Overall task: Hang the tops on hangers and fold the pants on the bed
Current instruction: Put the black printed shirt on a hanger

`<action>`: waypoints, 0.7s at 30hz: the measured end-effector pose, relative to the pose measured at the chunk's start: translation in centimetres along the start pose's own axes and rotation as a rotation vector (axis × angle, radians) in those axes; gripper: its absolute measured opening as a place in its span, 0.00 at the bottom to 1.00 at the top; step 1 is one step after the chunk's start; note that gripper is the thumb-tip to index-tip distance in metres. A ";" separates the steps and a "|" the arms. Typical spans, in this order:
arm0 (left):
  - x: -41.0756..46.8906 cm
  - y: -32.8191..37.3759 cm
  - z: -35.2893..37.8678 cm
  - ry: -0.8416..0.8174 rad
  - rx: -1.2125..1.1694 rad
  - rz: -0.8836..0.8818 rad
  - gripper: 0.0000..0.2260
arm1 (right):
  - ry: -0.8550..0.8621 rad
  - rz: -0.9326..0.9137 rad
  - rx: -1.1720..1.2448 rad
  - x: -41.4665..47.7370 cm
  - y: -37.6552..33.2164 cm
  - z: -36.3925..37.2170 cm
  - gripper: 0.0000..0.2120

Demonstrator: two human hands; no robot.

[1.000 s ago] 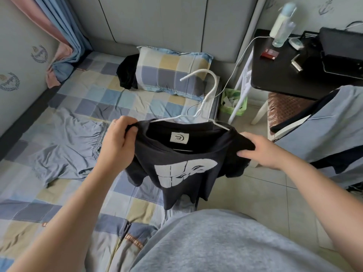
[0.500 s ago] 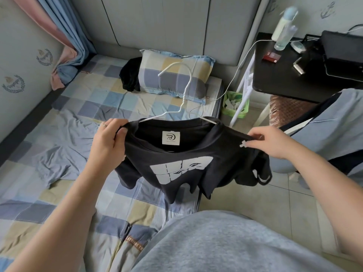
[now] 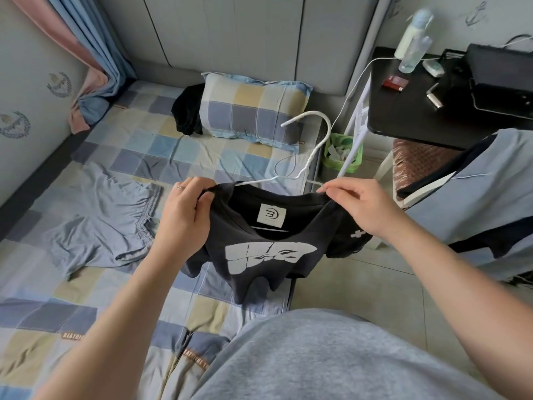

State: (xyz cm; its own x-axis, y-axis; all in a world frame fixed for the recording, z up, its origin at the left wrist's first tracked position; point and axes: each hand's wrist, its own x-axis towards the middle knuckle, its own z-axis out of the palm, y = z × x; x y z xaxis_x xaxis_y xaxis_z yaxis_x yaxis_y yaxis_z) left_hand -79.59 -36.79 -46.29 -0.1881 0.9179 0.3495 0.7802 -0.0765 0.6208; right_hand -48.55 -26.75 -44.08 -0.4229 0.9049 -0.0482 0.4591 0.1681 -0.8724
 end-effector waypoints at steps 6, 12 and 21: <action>-0.4 -1.3 -0.3 0.052 -0.083 -0.100 0.07 | -0.143 0.039 -0.008 -0.2 1.8 -1.5 0.12; -0.5 -2.7 -2.1 0.120 -0.115 -0.195 0.17 | -0.125 0.191 -0.107 -0.6 4.9 -4.1 0.13; -0.1 -3.9 -2.9 -0.005 0.110 -0.011 0.08 | 0.202 0.118 -0.291 0.3 4.8 -3.7 0.09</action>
State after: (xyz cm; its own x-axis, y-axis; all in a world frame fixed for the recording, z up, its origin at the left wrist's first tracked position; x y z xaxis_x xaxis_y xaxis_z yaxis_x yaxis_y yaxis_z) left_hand -84.38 -37.70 -46.70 -0.1937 0.9205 0.3394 0.8391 -0.0238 0.5435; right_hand -43.56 -24.21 -46.47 -0.2046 0.9787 -0.0178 0.7107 0.1360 -0.6902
